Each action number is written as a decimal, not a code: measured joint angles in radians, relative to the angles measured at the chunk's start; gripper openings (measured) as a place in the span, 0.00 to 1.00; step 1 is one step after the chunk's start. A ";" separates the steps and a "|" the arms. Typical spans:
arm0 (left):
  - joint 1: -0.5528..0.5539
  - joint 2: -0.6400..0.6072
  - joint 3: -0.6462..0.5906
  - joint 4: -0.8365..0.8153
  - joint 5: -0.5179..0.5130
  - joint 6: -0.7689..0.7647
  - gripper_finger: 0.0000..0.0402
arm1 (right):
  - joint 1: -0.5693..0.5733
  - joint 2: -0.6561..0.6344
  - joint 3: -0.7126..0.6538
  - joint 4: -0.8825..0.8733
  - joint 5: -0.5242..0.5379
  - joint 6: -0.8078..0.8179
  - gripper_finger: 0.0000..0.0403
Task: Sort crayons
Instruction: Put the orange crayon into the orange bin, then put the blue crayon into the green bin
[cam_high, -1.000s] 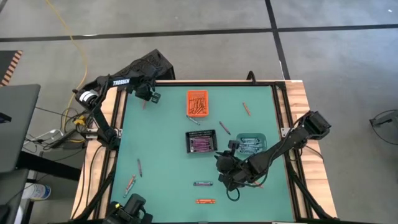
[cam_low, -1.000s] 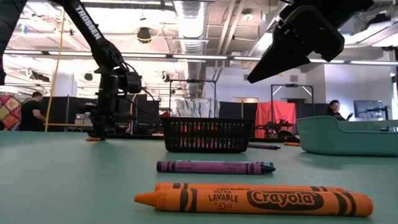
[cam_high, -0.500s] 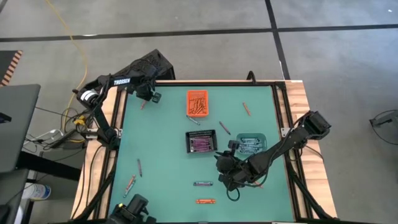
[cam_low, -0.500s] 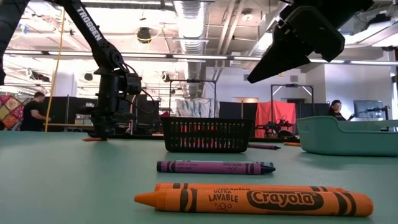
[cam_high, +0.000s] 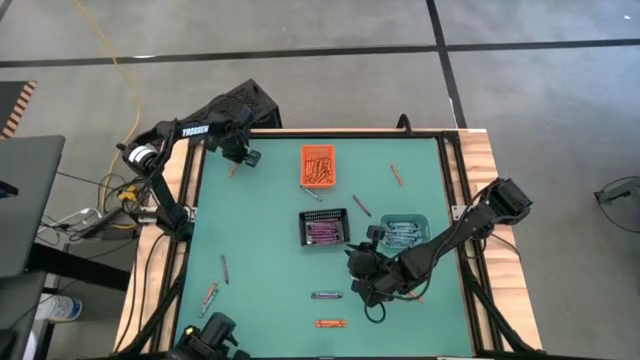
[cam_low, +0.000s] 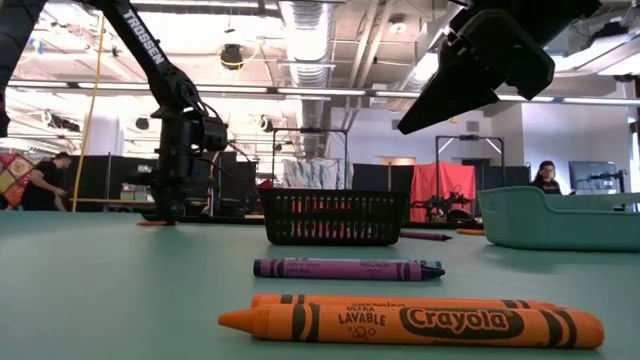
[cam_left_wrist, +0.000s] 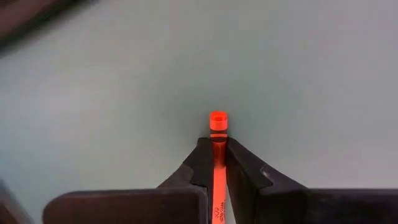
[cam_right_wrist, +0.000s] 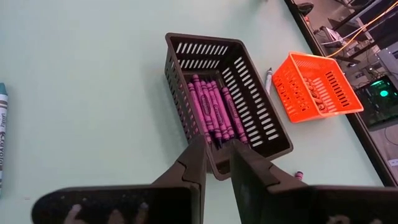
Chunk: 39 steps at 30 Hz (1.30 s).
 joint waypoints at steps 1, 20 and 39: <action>-0.002 -0.012 0.004 -0.002 0.041 -0.001 0.04 | 0.000 0.000 0.000 0.000 0.000 0.000 0.18; -0.430 -0.193 -0.004 0.602 0.347 -0.340 0.04 | 0.000 0.000 0.000 0.008 0.000 -0.001 0.18; -0.466 -0.194 -0.003 0.690 0.083 -0.504 0.18 | 0.000 0.000 0.000 0.007 0.000 -0.003 0.18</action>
